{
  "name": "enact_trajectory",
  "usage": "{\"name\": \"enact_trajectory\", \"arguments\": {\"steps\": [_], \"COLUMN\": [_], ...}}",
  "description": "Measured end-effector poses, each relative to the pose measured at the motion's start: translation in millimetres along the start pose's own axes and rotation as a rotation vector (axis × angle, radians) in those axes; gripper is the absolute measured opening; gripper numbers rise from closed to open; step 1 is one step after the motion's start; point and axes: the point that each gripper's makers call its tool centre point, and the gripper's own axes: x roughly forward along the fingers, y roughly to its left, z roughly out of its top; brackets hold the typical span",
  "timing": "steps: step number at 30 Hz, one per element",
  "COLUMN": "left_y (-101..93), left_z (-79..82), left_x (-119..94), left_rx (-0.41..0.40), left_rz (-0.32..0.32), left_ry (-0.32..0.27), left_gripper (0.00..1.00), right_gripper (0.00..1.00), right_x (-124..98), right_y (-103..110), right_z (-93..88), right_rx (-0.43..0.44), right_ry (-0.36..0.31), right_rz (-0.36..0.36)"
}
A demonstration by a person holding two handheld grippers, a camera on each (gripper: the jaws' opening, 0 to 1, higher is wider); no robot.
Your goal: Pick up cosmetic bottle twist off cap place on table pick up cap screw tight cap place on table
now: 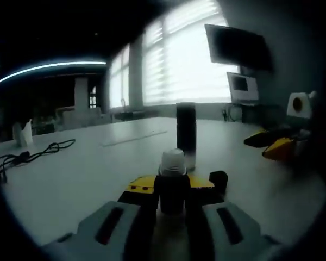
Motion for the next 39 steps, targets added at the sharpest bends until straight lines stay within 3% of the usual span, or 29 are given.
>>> {"name": "enact_trajectory", "arguments": {"steps": [14, 22, 29, 33, 36, 39], "left_y": [-15.5, -21.5, -26.5, -37.0, -46.4, -52.0], "left_z": [20.3, 33.4, 32.9, 35.5, 44.2, 44.4], "left_x": [-15, -42, -58, -68, -75, -78], "left_rx": [-0.028, 0.013, 0.014, -0.014, -0.031, -0.043], "left_rz": [-0.089, -0.146, -0.2, -0.253, -0.287, -0.3], "left_ry": [-0.112, -0.193, -0.187, -0.195, -0.24, -0.242], "left_gripper": [0.09, 0.09, 0.09, 0.09, 0.09, 0.09], "right_gripper": [0.26, 0.26, 0.26, 0.14, 0.15, 0.21], "right_x": [1, 1, 3, 6, 12, 24], "right_y": [-1, -1, 2, 9, 16, 15], "right_z": [-1.6, -3.0, -3.9, -12.9, -8.6, -5.1], "right_rx": [-0.003, -0.007, -0.023, -0.037, -0.027, -0.042], "right_ry": [0.008, 0.015, 0.03, 0.09, 0.08, 0.08], "right_rz": [-0.005, -0.009, -0.01, 0.018, 0.055, 0.074]}}
